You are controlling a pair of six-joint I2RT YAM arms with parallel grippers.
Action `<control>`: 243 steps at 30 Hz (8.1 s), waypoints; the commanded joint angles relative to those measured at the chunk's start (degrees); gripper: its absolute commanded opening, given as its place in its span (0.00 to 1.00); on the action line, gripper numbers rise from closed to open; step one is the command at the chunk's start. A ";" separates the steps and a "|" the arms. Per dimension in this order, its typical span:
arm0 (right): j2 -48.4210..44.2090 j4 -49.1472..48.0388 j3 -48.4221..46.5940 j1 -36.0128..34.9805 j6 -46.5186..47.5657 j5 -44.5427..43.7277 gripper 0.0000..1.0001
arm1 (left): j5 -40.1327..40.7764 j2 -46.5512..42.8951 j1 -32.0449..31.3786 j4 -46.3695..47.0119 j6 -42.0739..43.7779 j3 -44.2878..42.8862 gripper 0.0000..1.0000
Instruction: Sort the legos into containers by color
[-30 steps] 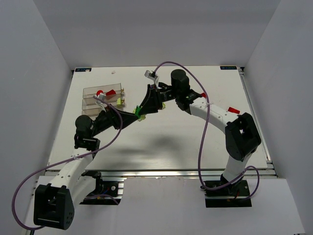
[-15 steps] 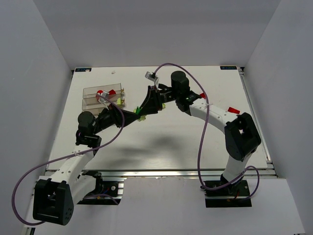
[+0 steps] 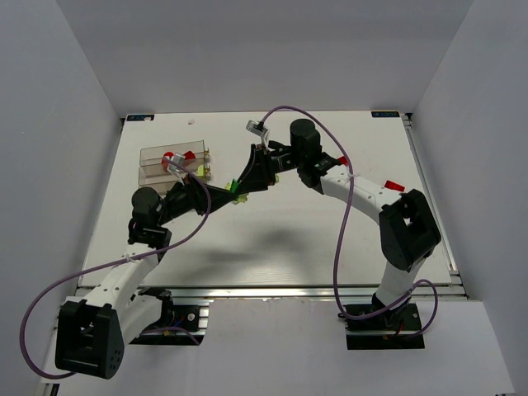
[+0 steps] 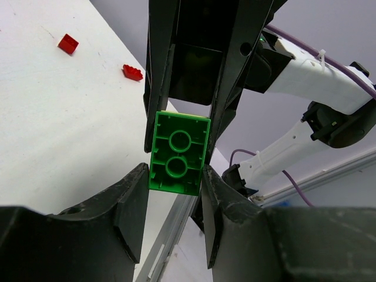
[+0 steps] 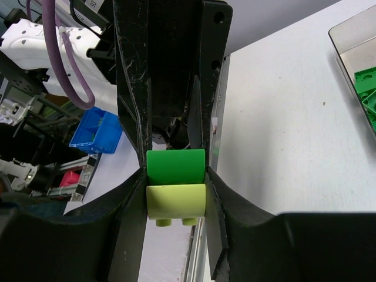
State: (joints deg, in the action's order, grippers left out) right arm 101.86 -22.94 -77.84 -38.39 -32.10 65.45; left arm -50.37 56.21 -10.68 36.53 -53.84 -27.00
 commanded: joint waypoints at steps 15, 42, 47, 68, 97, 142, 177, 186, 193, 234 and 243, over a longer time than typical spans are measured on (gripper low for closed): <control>-2.11 3.33 0.59 1.83 8.01 -2.35 0.90 | 0.10 0.31 -0.31 -3.40 3.04 -4.28 0.00; 0.70 -5.71 1.20 4.20 3.79 5.21 0.00 | 5.28 -2.41 6.71 -13.42 8.23 -4.99 0.00; 1.14 -5.10 1.47 5.61 4.32 5.92 0.00 | 7.56 -3.91 9.18 -16.23 10.51 -5.34 0.00; 26.53 26.91 -38.35 -0.19 48.27 -32.57 0.00 | 49.58 -10.33 12.35 -61.05 15.35 -20.19 0.00; 45.62 -0.79 -47.05 -9.86 43.35 -48.40 0.30 | 52.57 -15.42 12.35 -68.26 14.90 -20.54 0.00; -2.01 15.11 -1.53 6.65 44.13 -23.09 0.19 | 54.85 20.15 15.77 -61.50 12.80 -26.96 0.09; -12.75 31.54 9.38 23.80 39.22 -37.50 0.58 | 34.29 18.67 8.09 -44.52 13.75 -27.48 0.40; -12.83 32.17 9.55 23.80 38.95 -38.82 0.89 | 46.14 32.64 -10.05 -59.73 15.70 -41.98 0.98; -12.39 30.94 10.70 23.80 37.72 -38.91 0.89 | 58.62 39.66 -16.04 -67.20 9.82 -46.38 0.98; -11.34 29.35 11.31 23.80 36.48 -37.08 0.89 | 68.92 55.34 -20.35 -72.40 4.18 -58.43 0.14; -13.71 30.14 13.42 23.01 47.91 -25.38 0.87 | 71.20 43.92 -16.33 -73.45 8.58 -56.50 0.02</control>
State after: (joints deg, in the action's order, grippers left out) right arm 90.32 7.60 -64.77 -14.81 11.51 35.22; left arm 19.14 107.22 -30.17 -37.26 -47.37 -83.22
